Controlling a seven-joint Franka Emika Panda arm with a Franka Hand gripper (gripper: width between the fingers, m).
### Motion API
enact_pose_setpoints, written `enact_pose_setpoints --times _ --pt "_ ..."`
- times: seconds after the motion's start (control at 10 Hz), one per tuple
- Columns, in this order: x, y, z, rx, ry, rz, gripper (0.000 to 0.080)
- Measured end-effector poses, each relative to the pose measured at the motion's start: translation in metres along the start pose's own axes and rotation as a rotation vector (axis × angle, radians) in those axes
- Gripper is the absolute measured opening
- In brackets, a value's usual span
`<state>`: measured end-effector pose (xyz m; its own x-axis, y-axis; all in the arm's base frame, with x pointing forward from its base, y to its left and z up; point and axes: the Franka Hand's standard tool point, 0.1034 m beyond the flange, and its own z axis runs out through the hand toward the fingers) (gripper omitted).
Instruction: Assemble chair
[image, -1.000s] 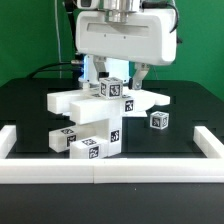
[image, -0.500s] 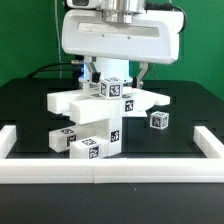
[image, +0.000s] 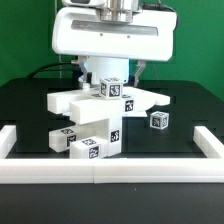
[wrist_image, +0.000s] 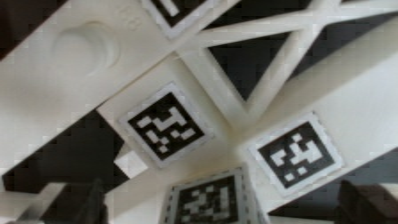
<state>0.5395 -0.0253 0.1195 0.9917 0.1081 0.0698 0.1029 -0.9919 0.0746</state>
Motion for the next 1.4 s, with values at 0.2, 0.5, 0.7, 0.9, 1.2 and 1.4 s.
enact_pose_setpoints --times 0.2,0.5,0.7,0.9,1.2,1.4 --pt "0.002 0.002 -0.001 -0.006 0.002 -0.115 0.0649" --pt "0.011 0.005 -0.002 -0.02 0.008 -0.198 0.0649" --pt "0.015 0.006 -0.001 -0.026 0.01 -0.198 0.0649" --pt "0.015 0.007 -0.001 -0.027 0.01 -0.197 0.0649" --pt "0.015 0.007 -0.001 -0.027 0.009 -0.181 0.0383" --pt "0.015 0.007 -0.001 -0.027 0.01 -0.139 0.0284"
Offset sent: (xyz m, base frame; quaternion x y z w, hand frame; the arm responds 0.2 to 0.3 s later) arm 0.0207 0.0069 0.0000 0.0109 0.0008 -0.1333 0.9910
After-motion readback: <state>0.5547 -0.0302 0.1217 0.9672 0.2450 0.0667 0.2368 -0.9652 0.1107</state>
